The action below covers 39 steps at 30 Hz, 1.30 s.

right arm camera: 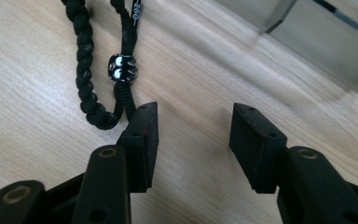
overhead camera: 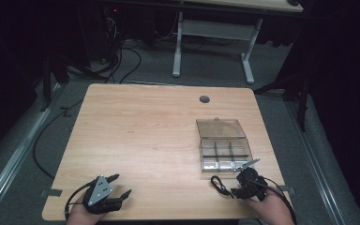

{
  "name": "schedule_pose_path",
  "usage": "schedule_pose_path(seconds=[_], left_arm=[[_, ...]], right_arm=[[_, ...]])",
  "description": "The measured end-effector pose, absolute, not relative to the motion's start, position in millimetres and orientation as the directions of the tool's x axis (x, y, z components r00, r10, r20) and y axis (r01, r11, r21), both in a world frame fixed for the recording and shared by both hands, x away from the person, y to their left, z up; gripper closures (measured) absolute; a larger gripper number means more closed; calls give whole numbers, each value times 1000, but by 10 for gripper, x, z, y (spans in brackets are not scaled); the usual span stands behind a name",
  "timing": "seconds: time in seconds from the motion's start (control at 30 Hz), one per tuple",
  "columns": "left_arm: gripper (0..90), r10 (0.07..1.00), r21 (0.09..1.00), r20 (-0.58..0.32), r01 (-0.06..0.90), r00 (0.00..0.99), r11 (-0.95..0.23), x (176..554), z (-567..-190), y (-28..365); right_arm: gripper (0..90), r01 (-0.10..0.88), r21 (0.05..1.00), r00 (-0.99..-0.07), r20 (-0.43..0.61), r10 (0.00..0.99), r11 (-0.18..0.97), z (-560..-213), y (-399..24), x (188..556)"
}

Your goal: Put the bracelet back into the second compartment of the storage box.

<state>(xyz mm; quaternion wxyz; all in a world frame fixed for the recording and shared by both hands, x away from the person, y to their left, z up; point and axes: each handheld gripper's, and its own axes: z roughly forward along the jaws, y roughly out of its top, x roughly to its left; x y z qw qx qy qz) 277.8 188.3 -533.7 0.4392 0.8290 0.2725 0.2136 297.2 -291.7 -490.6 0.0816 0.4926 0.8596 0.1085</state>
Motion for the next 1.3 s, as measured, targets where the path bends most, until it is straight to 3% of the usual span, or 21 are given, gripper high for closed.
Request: schedule_pose_path(seconds=[0.23, 0.5, 1.3], left_arm=[[298, 638, 845, 111, 266, 762, -464, 2780, -5336, 1886], [298, 636, 845, 110, 265, 764, -465, 2780, -5336, 1887], [298, 636, 844, 111, 265, 764, -466, 2780, -5337, 1886]], right_arm=[[410, 842, 200, -511, -6, 860, 501, -4881, -2878, 3037], [357, 843, 140, -526, 10, 850, 520, -4845, -2861, 3085], [342, 808, 148, -582, 50, 812, 570, -4746, -2572, 3142]])
